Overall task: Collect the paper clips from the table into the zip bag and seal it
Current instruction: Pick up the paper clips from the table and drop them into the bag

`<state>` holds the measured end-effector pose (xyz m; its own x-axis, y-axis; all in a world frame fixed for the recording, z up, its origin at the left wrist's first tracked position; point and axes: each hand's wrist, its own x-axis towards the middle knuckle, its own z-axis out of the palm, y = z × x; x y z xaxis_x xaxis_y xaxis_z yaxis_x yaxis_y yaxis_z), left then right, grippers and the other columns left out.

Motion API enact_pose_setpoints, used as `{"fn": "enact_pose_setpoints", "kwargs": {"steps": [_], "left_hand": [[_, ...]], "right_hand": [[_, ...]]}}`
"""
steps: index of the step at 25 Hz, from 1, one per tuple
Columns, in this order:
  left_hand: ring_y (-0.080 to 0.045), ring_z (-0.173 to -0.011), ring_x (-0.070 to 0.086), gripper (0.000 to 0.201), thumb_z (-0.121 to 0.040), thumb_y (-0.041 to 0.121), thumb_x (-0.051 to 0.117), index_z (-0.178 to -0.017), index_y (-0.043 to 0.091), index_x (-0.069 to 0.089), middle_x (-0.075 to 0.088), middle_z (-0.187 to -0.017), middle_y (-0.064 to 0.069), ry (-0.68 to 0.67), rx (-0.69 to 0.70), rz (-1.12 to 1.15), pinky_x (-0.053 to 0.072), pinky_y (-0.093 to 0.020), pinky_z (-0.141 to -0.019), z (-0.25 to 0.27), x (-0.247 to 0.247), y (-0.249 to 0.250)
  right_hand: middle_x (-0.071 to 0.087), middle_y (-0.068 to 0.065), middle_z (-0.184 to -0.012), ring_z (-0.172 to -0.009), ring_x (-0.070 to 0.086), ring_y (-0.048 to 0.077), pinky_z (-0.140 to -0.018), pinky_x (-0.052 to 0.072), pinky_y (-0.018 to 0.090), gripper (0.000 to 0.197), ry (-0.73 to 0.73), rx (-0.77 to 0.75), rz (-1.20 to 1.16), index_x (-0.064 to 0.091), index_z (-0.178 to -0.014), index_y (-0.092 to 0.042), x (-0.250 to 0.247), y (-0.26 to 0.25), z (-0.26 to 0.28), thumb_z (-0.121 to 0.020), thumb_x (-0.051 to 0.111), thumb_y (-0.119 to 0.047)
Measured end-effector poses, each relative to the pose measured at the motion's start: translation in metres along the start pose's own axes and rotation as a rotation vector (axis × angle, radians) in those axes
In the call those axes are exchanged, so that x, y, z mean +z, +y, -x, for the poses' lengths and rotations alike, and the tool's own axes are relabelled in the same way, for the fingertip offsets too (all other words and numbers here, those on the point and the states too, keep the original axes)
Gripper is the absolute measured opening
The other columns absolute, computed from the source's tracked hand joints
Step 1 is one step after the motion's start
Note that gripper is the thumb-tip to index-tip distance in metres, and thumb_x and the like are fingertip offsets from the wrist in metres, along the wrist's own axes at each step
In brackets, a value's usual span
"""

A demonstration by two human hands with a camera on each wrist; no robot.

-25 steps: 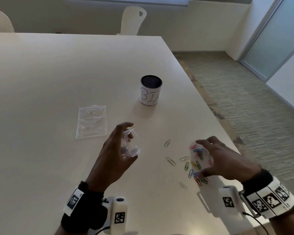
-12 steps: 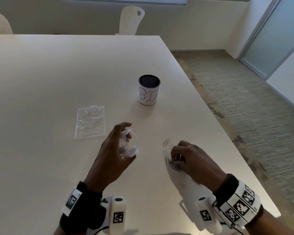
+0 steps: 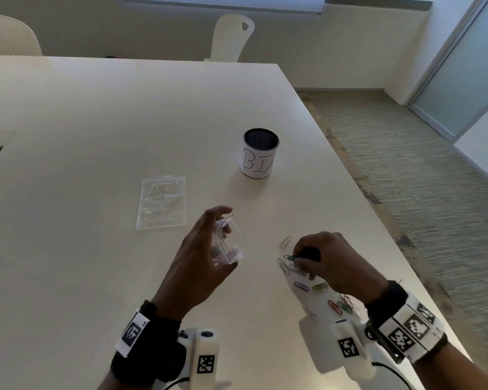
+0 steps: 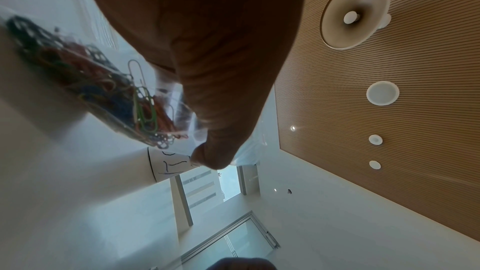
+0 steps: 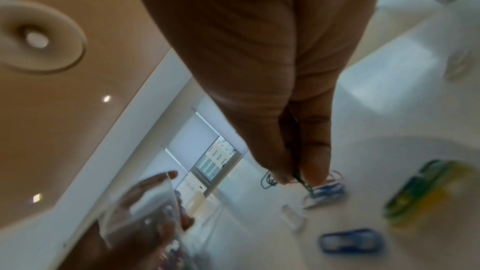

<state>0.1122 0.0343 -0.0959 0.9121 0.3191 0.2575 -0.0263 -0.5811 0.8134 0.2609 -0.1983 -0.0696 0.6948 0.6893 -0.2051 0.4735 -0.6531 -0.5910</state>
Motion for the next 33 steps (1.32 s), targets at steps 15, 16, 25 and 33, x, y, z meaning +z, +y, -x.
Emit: {"fn": "enact_pose_setpoints", "kwargs": {"steps": [15, 16, 25, 33], "left_hand": [[0.000, -0.103, 0.061, 0.076, -0.080, 0.016, 0.081, -0.141, 0.034, 0.040, 0.060, -0.125, 0.010, -0.016, -0.034, -0.005, 0.049, -0.008, -0.080, -0.001, -0.001, -0.001], [0.000, -0.104, 0.061, 0.075, -0.081, 0.015, 0.080, -0.142, 0.034, 0.040, 0.060, -0.126, 0.010, -0.011, -0.031, -0.004, 0.051, -0.010, -0.081, -0.001, -0.002, -0.002], [-0.007, -0.088, 0.061, 0.067, -0.084, 0.022, 0.078, -0.141, 0.028, 0.043, 0.054, -0.109, 0.016, 0.005, 0.005, 0.035, 0.050, -0.009, -0.070, 0.001, -0.003, -0.001], [-0.008, -0.090, 0.062, 0.067, -0.083, 0.020, 0.078, -0.140, 0.027, 0.044, 0.055, -0.108, 0.013, -0.002, 0.015, 0.030, 0.049, -0.009, -0.070, 0.000, -0.003, -0.002]], "right_hand": [[0.079, -0.006, -0.088, -0.076, 0.073, 0.005, -0.072, 0.060, 0.021, 0.009, 0.136, -0.361, -0.168, 0.081, -0.098, -0.018, 0.013, -0.104, -0.020, -0.090, 0.079, -0.015], [0.080, -0.007, -0.093, -0.081, 0.074, 0.001, -0.075, 0.059, 0.016, 0.013, 0.125, -0.367, -0.155, 0.081, -0.102, -0.018, 0.013, -0.104, -0.019, -0.090, 0.078, -0.013], [0.079, -0.007, -0.078, -0.072, 0.075, 0.003, -0.074, 0.060, 0.018, 0.012, 0.246, -0.263, -0.184, 0.082, -0.095, -0.018, -0.021, -0.073, -0.017, -0.088, 0.079, -0.009], [0.049, -0.020, -0.144, -0.128, 0.047, -0.001, -0.109, 0.043, 0.022, 0.065, -0.125, -0.179, 0.242, 0.056, -0.142, -0.033, 0.000, 0.003, -0.010, -0.083, 0.077, -0.052]]}}
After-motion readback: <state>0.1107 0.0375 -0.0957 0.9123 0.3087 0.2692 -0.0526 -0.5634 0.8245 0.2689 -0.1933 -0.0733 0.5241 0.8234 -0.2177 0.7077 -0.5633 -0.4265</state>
